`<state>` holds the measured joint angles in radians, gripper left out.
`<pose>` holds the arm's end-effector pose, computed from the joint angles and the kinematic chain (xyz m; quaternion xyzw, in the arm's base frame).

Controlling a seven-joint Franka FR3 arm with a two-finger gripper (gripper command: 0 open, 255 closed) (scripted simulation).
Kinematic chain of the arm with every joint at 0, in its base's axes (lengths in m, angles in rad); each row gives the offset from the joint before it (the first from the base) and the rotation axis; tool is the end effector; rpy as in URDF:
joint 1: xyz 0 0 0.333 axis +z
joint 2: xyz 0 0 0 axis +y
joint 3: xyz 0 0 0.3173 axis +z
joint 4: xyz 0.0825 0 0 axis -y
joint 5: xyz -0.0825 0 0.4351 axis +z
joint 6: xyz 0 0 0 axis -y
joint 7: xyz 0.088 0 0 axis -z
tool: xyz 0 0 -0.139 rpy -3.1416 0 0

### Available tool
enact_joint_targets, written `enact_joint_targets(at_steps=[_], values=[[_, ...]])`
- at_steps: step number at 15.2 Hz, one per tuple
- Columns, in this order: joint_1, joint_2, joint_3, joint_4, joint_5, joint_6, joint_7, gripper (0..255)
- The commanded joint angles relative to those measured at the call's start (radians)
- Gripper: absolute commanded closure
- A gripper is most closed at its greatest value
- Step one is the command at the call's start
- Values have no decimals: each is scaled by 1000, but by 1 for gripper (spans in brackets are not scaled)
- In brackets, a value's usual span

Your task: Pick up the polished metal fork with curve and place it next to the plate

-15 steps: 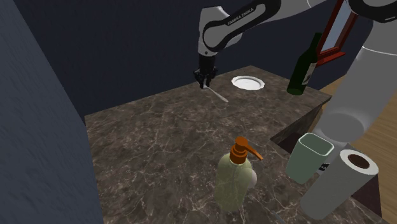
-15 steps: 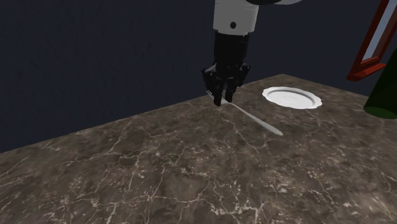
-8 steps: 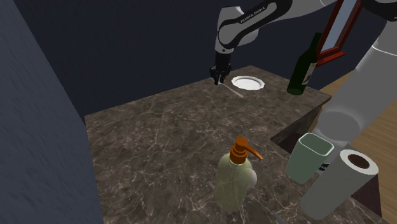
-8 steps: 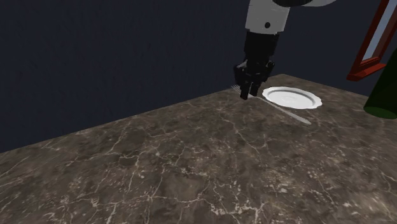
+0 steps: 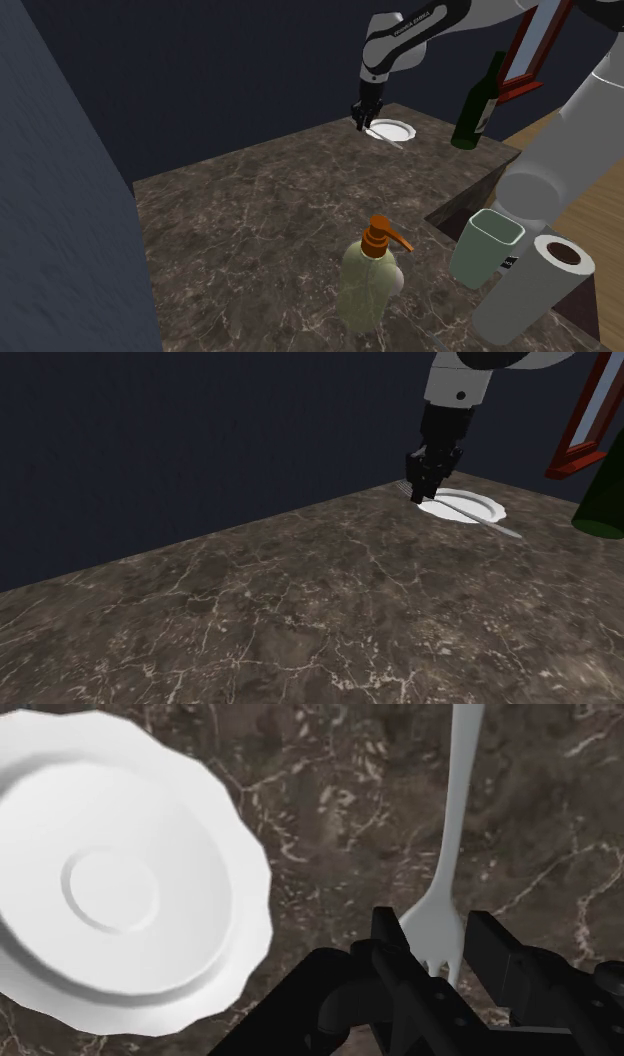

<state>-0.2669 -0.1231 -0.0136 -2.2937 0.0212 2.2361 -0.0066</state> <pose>0.5246 -0.1499 0.3476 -0.9892 0.1426 -0.0337 0.0046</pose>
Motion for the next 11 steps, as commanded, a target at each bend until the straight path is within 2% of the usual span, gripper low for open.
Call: enact_joint_targets(at_steps=[1, 11], values=[[-1, 10, -2, -18, 1, 28, -4, 255], [0, 89, -2, -78, 6, 167, -10, 255]])
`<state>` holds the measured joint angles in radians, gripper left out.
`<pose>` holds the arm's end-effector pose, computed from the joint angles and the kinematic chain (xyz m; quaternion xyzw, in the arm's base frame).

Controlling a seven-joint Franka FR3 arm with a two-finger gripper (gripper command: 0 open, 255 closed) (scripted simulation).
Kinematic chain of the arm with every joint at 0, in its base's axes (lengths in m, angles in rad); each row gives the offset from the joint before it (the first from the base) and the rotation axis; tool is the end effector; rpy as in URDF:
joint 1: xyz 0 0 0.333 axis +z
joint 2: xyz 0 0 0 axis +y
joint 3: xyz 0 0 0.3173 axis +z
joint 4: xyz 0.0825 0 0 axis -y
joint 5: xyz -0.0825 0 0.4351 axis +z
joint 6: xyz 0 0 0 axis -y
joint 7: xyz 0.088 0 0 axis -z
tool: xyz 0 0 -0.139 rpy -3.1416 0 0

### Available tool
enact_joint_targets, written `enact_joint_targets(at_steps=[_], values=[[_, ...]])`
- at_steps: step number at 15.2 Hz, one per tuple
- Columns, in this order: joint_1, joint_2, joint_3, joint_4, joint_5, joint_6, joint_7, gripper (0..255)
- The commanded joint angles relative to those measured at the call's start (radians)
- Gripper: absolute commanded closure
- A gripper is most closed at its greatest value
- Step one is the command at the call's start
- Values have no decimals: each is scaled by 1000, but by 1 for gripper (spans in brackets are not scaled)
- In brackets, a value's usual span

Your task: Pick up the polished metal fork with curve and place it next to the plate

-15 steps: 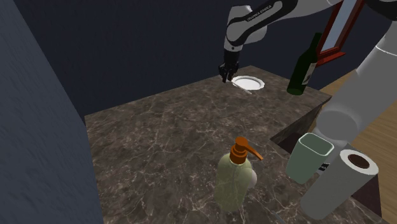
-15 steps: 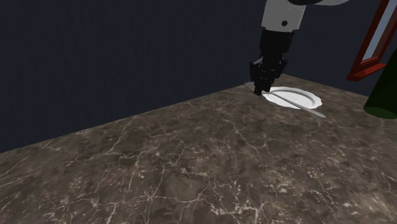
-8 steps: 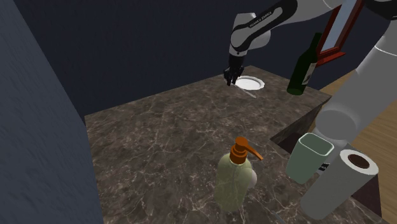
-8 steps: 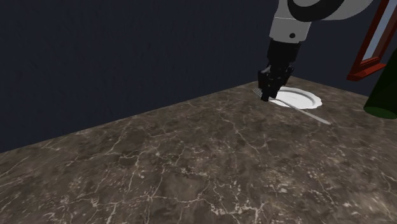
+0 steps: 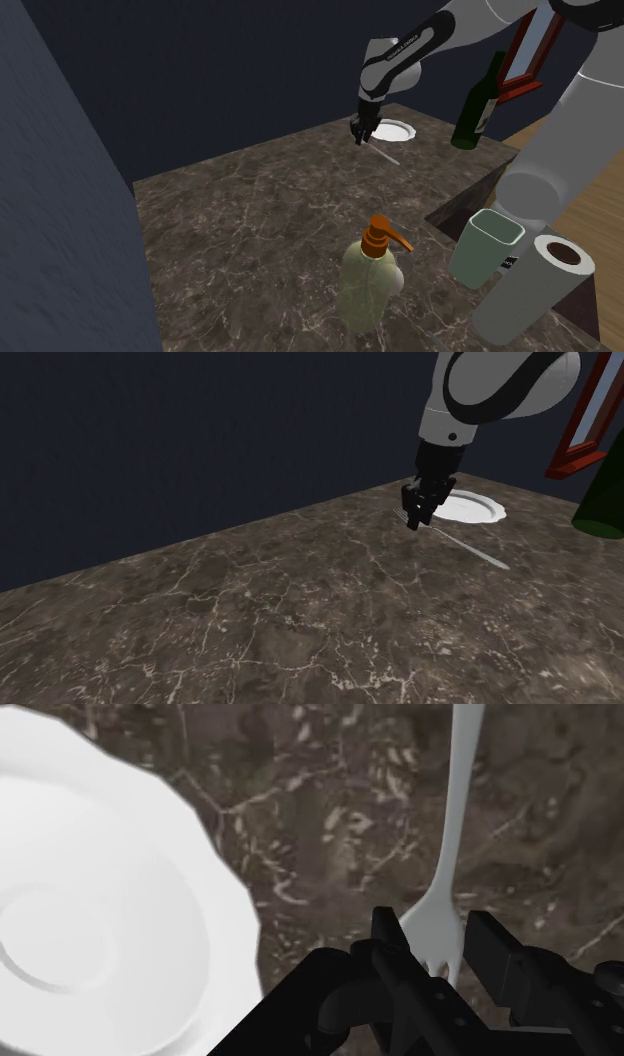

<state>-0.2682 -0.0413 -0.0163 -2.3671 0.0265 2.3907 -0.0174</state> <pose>0.5181 -0.1506 0.2824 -0.9892 0.1424 -0.0335 0.0047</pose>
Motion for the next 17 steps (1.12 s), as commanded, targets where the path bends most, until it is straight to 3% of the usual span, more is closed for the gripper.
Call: enact_joint_targets(at_steps=[1, 8, 9, 14, 17], values=[[1, 12, 1, -7, 1, 20, 1, 255], [1, 12, 1, -7, 1, 19, 1, 255], [1, 12, 1, -7, 1, 19, 1, 0], [1, 12, 1, -7, 1, 19, 1, 0], [0, -57, 0, 26, -3, -83, 4, 0]])
